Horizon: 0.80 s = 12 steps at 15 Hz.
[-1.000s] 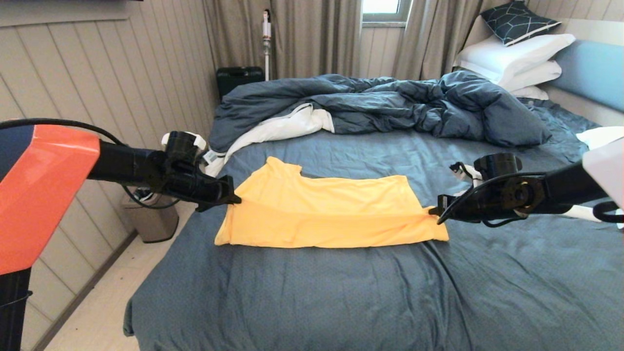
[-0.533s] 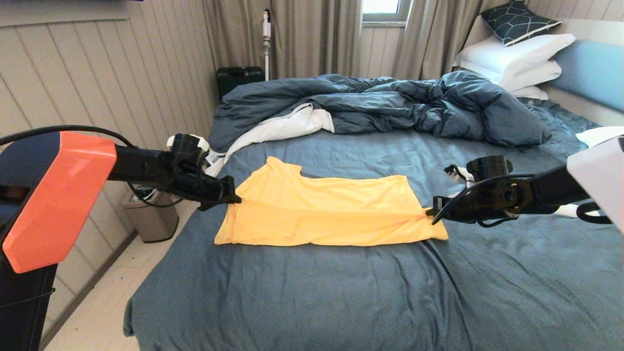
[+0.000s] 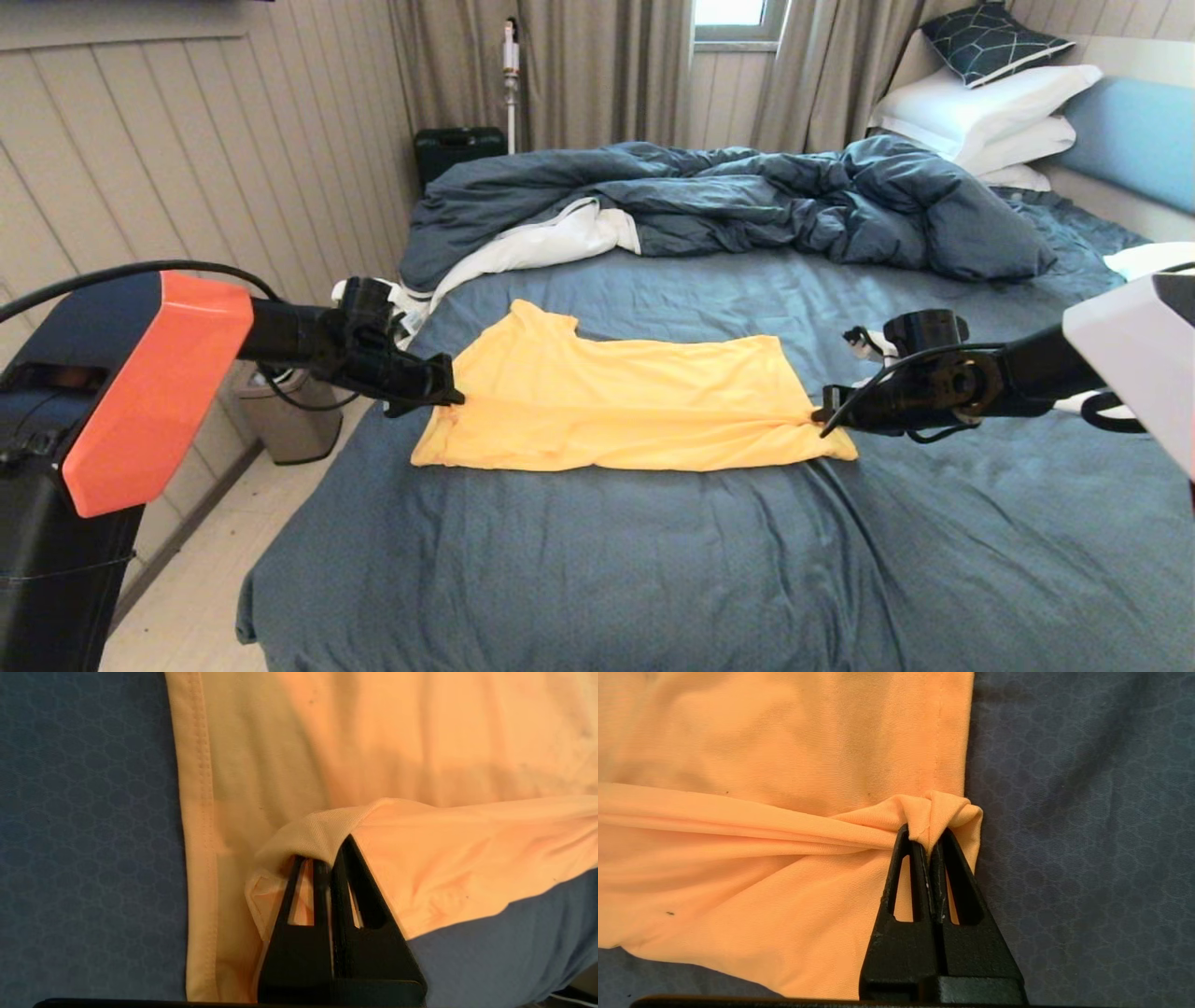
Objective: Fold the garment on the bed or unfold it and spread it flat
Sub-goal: Fold the yellow T-shirt
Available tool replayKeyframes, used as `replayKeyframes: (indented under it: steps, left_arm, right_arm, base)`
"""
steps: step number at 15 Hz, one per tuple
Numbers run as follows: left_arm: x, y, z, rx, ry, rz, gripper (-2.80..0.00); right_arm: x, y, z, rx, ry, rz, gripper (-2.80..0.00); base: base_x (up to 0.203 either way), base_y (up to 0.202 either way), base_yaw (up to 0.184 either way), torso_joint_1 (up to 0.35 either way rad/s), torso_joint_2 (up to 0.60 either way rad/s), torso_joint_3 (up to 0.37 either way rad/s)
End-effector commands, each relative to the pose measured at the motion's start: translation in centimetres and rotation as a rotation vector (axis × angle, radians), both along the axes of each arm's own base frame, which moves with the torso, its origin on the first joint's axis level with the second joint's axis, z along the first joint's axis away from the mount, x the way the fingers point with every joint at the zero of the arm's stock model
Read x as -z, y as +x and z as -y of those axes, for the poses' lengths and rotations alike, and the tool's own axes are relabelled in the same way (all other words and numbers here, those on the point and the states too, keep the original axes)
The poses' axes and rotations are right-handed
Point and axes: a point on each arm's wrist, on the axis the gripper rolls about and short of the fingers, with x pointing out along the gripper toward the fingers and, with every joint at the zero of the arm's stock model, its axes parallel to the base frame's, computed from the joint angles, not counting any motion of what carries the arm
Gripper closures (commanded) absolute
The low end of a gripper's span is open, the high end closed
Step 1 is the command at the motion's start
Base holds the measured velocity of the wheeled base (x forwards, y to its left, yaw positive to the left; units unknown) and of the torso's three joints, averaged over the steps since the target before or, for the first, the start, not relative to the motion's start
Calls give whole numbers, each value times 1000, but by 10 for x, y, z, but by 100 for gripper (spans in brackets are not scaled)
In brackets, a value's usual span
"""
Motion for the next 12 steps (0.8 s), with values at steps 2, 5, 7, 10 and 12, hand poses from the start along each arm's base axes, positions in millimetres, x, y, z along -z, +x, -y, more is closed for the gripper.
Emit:
replayKeyframes:
  steps: [2, 5, 7, 10, 12]
  left_arm:
    - [5, 1, 1, 4, 1, -11, -280]
    - [-7, -2, -1, -1, -5, 8, -280]
    - [-26, -9, -6, -10, -9, 38, -280]
    - [-47, -23, -24, -41, -8, 58, -280]
    - [-45, -33, -35, -63, -2, 33, -280]
  right_arm:
    - [4, -1, 0, -6, -2, -10, -280]
    - [-3, -3, 1, -1, 2, 2, -280]
    - [-18, -10, 2, 3, 0, 27, -280]
    - [-35, -26, 2, 2, -2, 45, -280]
    - [-37, -34, 3, 5, 0, 37, -280]
  base:
    - [0, 0, 0, 0, 0, 0]
    - [0, 0, 0, 0, 0, 0]
    - [0, 0, 0, 0, 0, 0]
    - [0, 0, 0, 0, 0, 0]
    - [0, 0, 0, 0, 0, 0]
